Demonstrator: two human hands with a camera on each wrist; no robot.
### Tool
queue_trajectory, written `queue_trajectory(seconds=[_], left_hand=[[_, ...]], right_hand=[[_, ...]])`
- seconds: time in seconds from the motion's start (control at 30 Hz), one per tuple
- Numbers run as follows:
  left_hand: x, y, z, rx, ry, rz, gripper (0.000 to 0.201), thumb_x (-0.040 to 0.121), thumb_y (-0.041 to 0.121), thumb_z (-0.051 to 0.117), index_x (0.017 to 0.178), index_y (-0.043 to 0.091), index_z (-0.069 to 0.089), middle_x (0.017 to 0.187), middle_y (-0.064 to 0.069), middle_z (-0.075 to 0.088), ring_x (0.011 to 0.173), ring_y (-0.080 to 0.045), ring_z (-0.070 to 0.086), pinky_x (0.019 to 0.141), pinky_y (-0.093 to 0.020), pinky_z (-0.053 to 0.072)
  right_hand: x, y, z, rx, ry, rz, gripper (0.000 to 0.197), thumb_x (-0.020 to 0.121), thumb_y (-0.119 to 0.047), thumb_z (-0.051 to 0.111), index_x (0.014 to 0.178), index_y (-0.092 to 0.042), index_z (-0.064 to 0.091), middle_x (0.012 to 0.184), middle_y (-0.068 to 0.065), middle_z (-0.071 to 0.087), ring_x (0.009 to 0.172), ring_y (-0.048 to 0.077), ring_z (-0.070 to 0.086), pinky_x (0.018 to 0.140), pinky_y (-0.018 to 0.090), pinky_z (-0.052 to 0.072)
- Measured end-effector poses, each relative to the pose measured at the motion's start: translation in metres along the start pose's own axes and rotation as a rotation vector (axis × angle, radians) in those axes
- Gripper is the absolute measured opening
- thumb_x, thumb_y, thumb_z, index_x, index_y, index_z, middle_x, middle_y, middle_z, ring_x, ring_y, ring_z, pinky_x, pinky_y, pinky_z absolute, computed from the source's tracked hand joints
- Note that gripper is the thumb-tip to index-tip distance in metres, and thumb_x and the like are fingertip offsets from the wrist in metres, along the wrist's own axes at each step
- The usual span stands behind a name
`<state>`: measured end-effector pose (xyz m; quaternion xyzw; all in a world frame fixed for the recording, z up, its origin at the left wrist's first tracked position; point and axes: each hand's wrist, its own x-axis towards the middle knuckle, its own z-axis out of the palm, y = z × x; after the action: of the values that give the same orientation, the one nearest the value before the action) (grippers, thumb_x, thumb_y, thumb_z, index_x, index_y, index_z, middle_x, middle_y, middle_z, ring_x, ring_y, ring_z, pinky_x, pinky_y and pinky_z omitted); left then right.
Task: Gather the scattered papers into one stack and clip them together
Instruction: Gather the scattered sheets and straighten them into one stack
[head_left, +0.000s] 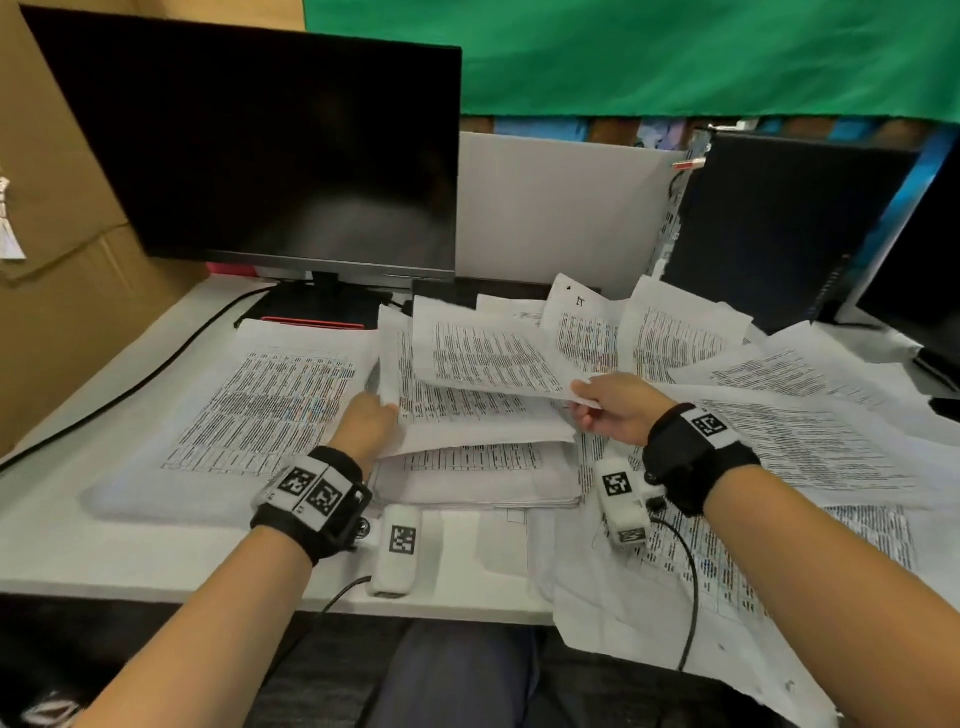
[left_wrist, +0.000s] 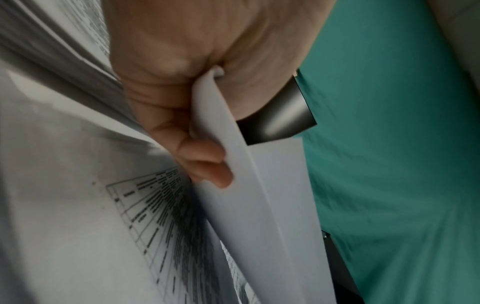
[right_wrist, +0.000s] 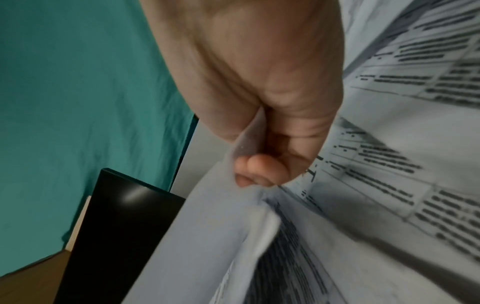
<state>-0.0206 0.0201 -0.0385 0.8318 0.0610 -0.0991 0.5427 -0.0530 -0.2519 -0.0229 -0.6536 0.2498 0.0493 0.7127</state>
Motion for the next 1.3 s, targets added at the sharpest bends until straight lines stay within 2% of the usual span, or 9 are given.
queue_trajectory(seconds=[0.1,0.23,0.4,0.67,0.8,0.9,1.0,1.1,1.3], left_hand=[[0.001,-0.004,0.004,0.013,-0.057,-0.015,0.037,0.098,0.005,0.039,0.134,-0.007,0.041,0.128,-0.02,0.052,0.115,-0.032,0.052,0.1,-0.04,0.044],[-0.001,-0.008,0.003,0.115,-0.091,-0.012,0.02,0.095,0.001,0.04,0.107,-0.009,0.054,0.089,-0.014,0.054,0.074,-0.021,0.05,0.058,-0.025,0.039],[-0.001,-0.014,-0.004,0.153,-0.115,0.001,0.028,0.097,0.005,0.043,0.119,-0.007,0.054,0.114,-0.021,0.06,0.098,-0.03,0.057,0.078,-0.033,0.045],[0.004,-0.02,-0.003,0.205,-0.152,0.014,0.02,0.097,0.006,0.039,0.102,-0.001,0.057,0.097,-0.015,0.061,0.08,-0.021,0.054,0.053,-0.024,0.039],[0.01,-0.019,-0.003,0.244,-0.064,0.023,0.026,0.098,0.014,0.037,0.089,-0.001,0.055,0.079,-0.011,0.054,0.073,-0.023,0.052,0.064,-0.026,0.041],[0.013,-0.012,0.0,0.333,-0.014,-0.008,0.059,0.1,0.041,0.031,0.128,-0.009,0.046,0.128,-0.027,0.053,0.118,-0.041,0.051,0.097,-0.042,0.043],[0.007,-0.001,0.009,0.389,-0.114,-0.064,0.061,0.102,0.04,0.03,0.143,-0.005,0.027,0.144,-0.022,0.038,0.131,-0.037,0.04,0.101,-0.041,0.039],[0.007,0.004,0.017,0.313,-0.104,-0.054,0.038,0.1,0.013,0.038,0.135,-0.004,0.038,0.111,-0.016,0.053,0.107,-0.032,0.049,0.077,-0.034,0.044],[0.001,0.018,0.005,-0.086,0.006,0.279,0.04,0.092,-0.004,0.04,0.129,0.011,0.045,0.116,-0.001,0.057,0.103,-0.017,0.057,0.087,-0.03,0.049]], right_hand=[[-0.003,0.003,0.002,-0.152,-0.022,-0.043,0.007,0.1,-0.005,0.05,0.106,-0.003,0.051,0.093,0.011,0.055,0.067,0.017,0.052,0.044,0.02,0.049],[-0.009,0.009,0.002,-0.332,-0.115,-0.013,0.011,0.098,-0.004,0.053,0.087,-0.006,0.052,0.092,0.009,0.056,0.071,0.018,0.057,0.051,0.023,0.053],[-0.009,0.021,-0.001,-0.286,-0.185,-0.071,0.01,0.099,-0.004,0.052,0.106,-0.008,0.058,0.103,0.012,0.068,0.076,0.018,0.069,0.062,0.024,0.057],[-0.006,0.028,0.005,-0.458,-0.163,0.027,0.029,0.096,-0.006,0.057,0.124,0.0,0.056,0.126,0.015,0.063,0.119,0.031,0.059,0.103,0.046,0.048],[-0.014,0.026,0.013,-0.555,-0.153,0.061,0.015,0.094,-0.013,0.062,0.104,-0.002,0.06,0.104,0.011,0.067,0.092,0.023,0.066,0.08,0.033,0.058],[-0.013,0.019,0.018,-0.825,-0.053,-0.041,0.036,0.089,-0.04,0.064,0.085,-0.005,0.059,0.084,0.01,0.065,0.074,0.025,0.064,0.064,0.027,0.05],[-0.001,0.022,0.028,-0.701,-0.034,-0.002,0.045,0.085,-0.041,0.067,0.106,-0.002,0.059,0.096,0.01,0.068,0.085,0.027,0.068,0.08,0.036,0.058],[0.01,0.029,0.034,-0.464,-0.016,0.041,0.049,0.085,-0.014,0.068,0.128,0.005,0.054,0.116,0.021,0.066,0.104,0.037,0.066,0.094,0.053,0.052],[-0.023,0.002,0.037,-0.243,-0.067,-0.313,0.042,0.092,0.006,0.055,0.129,-0.013,0.048,0.128,0.01,0.062,0.115,0.027,0.061,0.1,0.044,0.049]])
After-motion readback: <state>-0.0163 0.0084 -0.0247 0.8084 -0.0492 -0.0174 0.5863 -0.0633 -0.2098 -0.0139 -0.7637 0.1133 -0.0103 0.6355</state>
